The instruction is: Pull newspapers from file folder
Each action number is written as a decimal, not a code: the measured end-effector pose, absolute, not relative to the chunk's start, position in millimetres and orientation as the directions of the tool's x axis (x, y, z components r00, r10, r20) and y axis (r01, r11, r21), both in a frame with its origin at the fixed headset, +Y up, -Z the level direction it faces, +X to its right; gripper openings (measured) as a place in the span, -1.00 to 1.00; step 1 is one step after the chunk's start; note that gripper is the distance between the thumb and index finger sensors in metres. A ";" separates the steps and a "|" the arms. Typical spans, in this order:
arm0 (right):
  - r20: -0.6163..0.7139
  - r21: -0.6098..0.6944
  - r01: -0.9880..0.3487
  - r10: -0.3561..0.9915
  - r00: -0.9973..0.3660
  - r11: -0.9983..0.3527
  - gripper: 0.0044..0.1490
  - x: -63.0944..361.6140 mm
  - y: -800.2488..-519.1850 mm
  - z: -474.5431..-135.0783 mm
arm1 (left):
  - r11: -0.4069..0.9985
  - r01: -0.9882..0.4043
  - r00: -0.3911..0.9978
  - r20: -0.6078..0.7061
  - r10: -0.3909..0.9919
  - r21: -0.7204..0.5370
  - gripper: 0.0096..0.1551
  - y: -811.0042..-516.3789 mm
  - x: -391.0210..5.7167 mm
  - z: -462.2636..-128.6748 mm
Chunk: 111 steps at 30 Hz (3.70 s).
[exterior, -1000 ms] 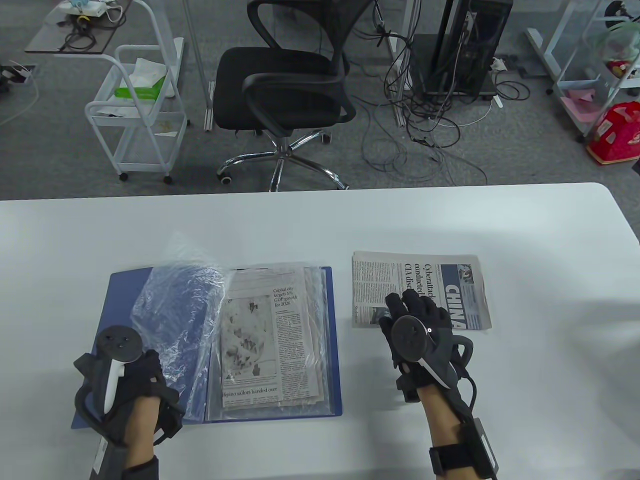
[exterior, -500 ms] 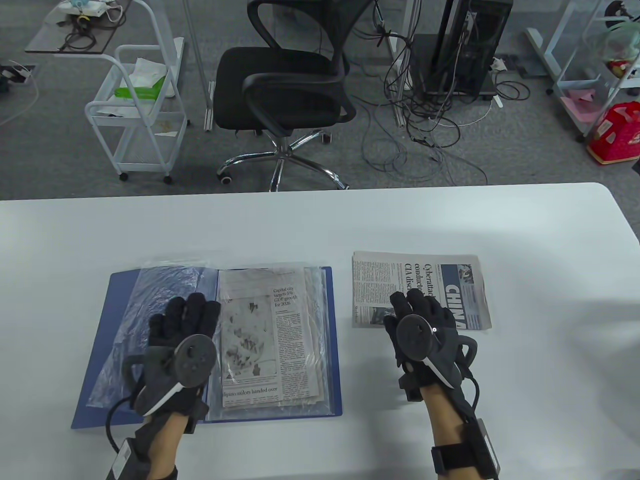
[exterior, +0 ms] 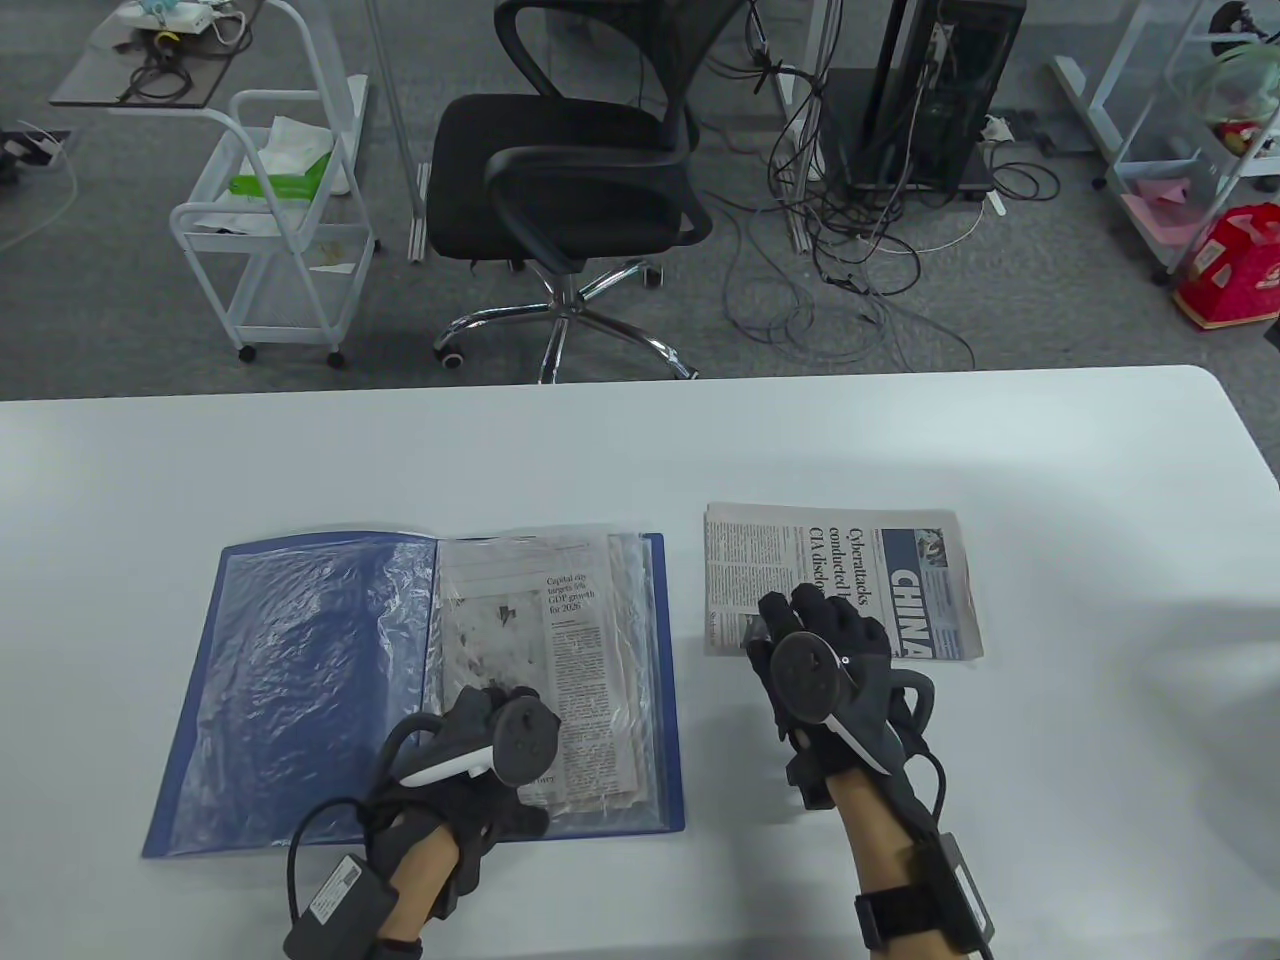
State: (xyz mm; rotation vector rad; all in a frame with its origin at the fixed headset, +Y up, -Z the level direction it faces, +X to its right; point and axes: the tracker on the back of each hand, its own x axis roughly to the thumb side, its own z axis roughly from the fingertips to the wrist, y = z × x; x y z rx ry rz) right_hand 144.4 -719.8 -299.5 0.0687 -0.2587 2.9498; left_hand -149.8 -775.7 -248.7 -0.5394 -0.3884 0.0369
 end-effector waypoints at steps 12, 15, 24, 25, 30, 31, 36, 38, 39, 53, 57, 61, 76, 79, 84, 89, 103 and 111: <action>0.125 0.010 -0.245 0.244 -0.962 -0.969 -0.31 10.1 -708.7 -385.3 | 0.866 0.106 0.937 0.342 0.079 -0.490 -0.04 -773.3 -144.2 -247.9; 0.119 0.038 -0.202 0.205 -0.972 -0.979 -0.35 -22.0 -717.7 -412.7 | 0.864 0.106 0.937 0.341 0.080 -0.493 -0.04 -773.1 -144.2 -247.9; 0.066 0.126 -0.065 0.074 -0.995 -0.990 -0.42 -62.9 -750.1 -458.2 | 0.856 0.092 0.938 0.333 0.097 -0.508 -0.03 -773.2 -144.7 -247.9; 0.062 0.131 -0.072 0.080 -0.995 -0.989 -0.44 -63.7 -750.2 -460.1 | 0.855 0.090 0.938 0.331 0.099 -0.510 -0.03 -773.2 -144.8 -247.9; 0.015 0.222 -0.158 0.165 -0.986 -0.962 -0.54 -64.4 -748.2 -470.5 | 0.854 0.088 0.939 0.329 0.101 -0.513 -0.02 -773.3 -145.4 -247.6; -0.006 0.215 -0.175 0.178 -0.984 -0.961 -0.54 -63.4 -747.2 -472.2 | 0.850 0.089 0.941 0.323 0.098 -0.519 -0.01 -773.9 -146.1 -247.1; -0.045 -0.006 -0.062 0.062 -0.997 -0.998 -0.54 -63.6 -743.2 -470.2 | 0.839 0.069 0.945 0.305 0.119 -0.540 -0.03 -774.8 -147.9 -246.8; -0.016 0.016 -0.038 0.038 -0.999 -0.999 -0.54 -65.0 -742.4 -470.6 | 0.839 0.067 0.945 0.305 0.120 -0.540 -0.02 -775.1 -148.2 -247.0; -0.006 0.044 -0.053 0.053 -0.999 -0.998 -0.52 -65.8 -741.6 -470.5 | 0.839 0.063 0.945 0.304 0.125 -0.541 -0.02 -775.3 -148.4 -246.8; -0.048 -0.170 -0.141 0.151 -0.987 -0.975 -0.53 -72.7 -706.5 -476.1 | 0.821 0.029 0.947 0.279 0.160 -0.571 -0.02 -778.0 -151.7 -246.3; -0.017 -0.279 -0.189 0.202 -0.979 -0.941 -0.54 -72.3 -680.0 -473.7 | 0.818 0.020 0.947 0.275 0.169 -0.575 -0.02 -778.4 -152.5 -246.3; 0.040 -0.427 -0.187 0.188 -0.981 -0.884 -0.53 -68.5 -647.8 -460.8 | 0.817 0.022 0.947 0.274 0.168 -0.576 -0.03 -778.4 -152.5 -246.3; 0.218 -0.543 -0.575 0.559 -0.800 -0.611 -0.53 9.5 -547.1 -409.8 | 0.807 -0.005 0.947 0.256 0.193 -0.590 -0.03 -778.7 -153.4 -246.7; 0.204 -0.530 -0.645 0.656 -0.727 -0.550 -0.53 33.5 -540.2 -402.1 | 0.806 -0.008 0.948 0.253 0.195 -0.592 -0.03 -778.8 -153.5 -246.9; 0.141 -0.517 -0.740 0.810 -0.570 -0.431 -0.53 82.3 -544.3 -388.5 | 0.802 -0.016 0.948 0.246 0.202 -0.597 -0.03 -778.9 -153.6 -247.3; 0.052 -0.507 -0.799 0.914 -0.403 -0.323 -0.53 147.4 -573.7 -374.8 | 0.801 -0.018 0.949 0.243 0.203 -0.598 -0.04 -778.9 -153.5 -247.4; -0.442 -0.618 -0.614 0.863 -0.245 -0.491 -0.53 293.0 -723.8 -347.9 | 0.799 -0.027 0.949 0.235 0.208 -0.601 -0.04 -779.0 -154.0 -247.7; -0.595 -0.524 -0.473 0.702 -0.391 -0.708 -0.50 306.2 -751.7 -352.9 | 0.798 -0.033 0.950 0.230 0.213 -0.602 -0.04 -779.1 -154.3 -247.9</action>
